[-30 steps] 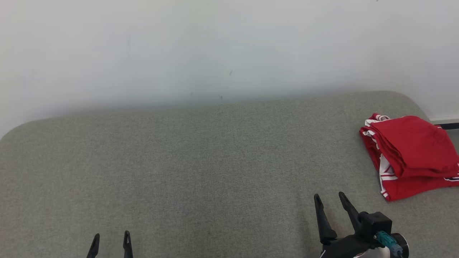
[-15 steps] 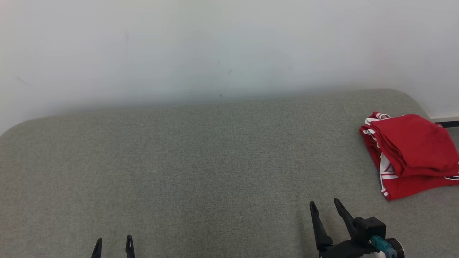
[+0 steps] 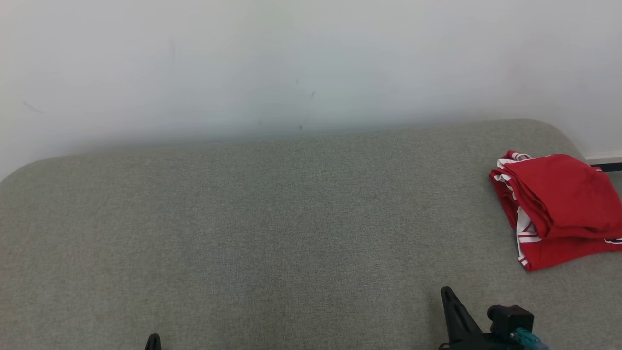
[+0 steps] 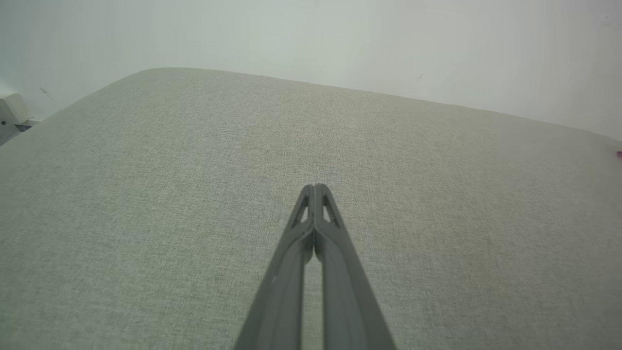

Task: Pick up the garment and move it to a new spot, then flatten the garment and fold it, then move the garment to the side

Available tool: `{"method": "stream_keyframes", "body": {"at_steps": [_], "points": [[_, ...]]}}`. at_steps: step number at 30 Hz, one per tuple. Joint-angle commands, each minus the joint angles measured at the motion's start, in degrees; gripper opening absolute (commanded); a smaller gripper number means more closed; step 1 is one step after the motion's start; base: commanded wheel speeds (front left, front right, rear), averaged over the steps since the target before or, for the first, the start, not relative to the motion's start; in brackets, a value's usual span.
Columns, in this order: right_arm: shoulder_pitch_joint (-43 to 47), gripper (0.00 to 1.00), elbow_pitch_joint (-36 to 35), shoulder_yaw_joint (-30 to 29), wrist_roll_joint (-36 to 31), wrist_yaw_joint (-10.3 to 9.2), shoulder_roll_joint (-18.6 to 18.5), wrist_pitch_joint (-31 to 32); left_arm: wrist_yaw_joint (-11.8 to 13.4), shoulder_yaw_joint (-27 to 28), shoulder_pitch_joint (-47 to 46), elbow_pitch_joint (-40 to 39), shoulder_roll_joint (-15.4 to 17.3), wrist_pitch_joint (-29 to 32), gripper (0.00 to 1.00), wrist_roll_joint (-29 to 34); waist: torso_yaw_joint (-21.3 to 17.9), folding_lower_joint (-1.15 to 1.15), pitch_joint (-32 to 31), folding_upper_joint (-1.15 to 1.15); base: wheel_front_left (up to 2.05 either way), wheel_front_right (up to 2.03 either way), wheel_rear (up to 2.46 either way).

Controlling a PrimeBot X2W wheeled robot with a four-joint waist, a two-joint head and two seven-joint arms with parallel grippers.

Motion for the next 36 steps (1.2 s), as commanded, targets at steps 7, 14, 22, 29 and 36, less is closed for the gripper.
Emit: {"method": "stream_keyframes", "body": {"at_steps": [7,14,22,29,36], "points": [[-0.85,0.0,-3.15,-0.83,8.91,-0.01,0.01,1.79,-0.62,0.68,-2.35,-0.92,0.06,1.81,0.0,-8.92,0.14,0.0,0.12,0.0,0.0,0.0,0.0],[-0.56,0.0,-4.89,-1.46,16.07,-0.02,0.02,3.41,-1.16,1.07,-3.39,-1.06,0.06,3.49,0.0,-16.12,0.28,0.0,0.25,0.0,0.0,0.0,0.0],[-0.39,0.0,-6.72,-2.39,24.37,-0.03,0.04,5.44,-1.82,1.66,-4.67,-1.07,0.07,5.54,0.0,-24.47,0.46,0.0,0.42,0.0,0.0,0.0,0.0],[-0.3,0.0,-7.98,-3.08,30.32,-0.03,0.05,6.95,-2.28,2.11,-5.66,-1.05,0.07,7.04,0.0,-30.47,0.6,0.0,0.55,0.0,0.0,0.0,0.0],[-0.23,0.0,-9.03,-3.65,35.04,-0.04,0.07,8.16,-2.62,2.47,-6.43,-1.03,0.07,8.25,0.0,-35.24,0.72,0.0,0.66,0.0,0.0,0.0,0.0]]}}
